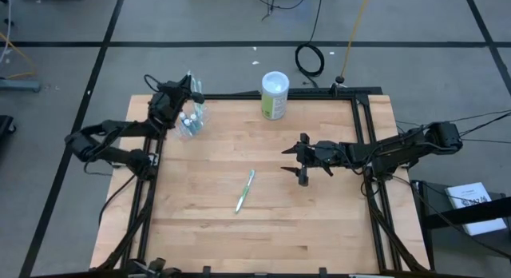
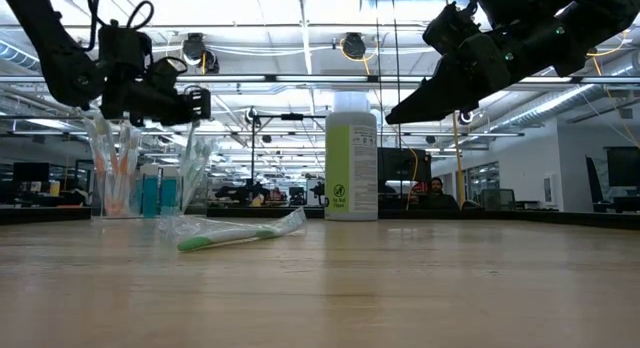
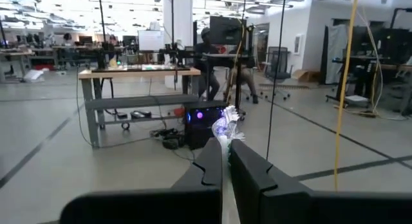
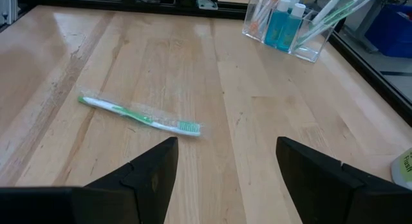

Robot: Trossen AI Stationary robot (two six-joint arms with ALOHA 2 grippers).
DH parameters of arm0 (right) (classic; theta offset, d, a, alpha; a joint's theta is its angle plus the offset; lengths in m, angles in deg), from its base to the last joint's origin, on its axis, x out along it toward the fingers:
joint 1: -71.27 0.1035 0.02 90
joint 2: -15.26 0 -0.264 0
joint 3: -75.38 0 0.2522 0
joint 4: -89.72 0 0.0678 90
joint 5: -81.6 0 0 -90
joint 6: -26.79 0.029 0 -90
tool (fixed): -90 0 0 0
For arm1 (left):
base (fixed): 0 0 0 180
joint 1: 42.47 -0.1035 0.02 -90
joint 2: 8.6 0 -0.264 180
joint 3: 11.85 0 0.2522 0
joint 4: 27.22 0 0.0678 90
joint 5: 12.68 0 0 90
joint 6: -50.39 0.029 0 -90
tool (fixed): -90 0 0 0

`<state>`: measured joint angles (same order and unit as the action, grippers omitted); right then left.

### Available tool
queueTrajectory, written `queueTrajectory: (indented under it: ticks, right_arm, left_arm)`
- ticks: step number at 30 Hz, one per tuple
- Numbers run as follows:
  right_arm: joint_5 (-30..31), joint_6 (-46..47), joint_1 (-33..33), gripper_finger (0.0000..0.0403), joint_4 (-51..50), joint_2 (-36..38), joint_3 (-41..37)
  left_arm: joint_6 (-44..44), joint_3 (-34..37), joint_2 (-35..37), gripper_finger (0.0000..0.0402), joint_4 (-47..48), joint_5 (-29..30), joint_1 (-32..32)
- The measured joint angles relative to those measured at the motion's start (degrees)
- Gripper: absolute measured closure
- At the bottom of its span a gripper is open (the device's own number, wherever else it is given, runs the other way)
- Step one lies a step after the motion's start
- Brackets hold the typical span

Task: Pick & Place toothbrushing station
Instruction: Put the green toothbrush into the right section of the transparent organizer

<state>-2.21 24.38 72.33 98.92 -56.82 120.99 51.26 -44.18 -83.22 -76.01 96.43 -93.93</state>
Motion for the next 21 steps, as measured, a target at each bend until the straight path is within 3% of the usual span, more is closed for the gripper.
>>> queueTrajectory:
  ticks: [21]
  right_arm:
    - [0.0, -0.2, 0.0, 0.0149, -0.1, 0.0, 0.0]
  left_arm:
    - [-4.5, 0.0, -10.6, 0.0388, -1.0, 0.0, 0.5]
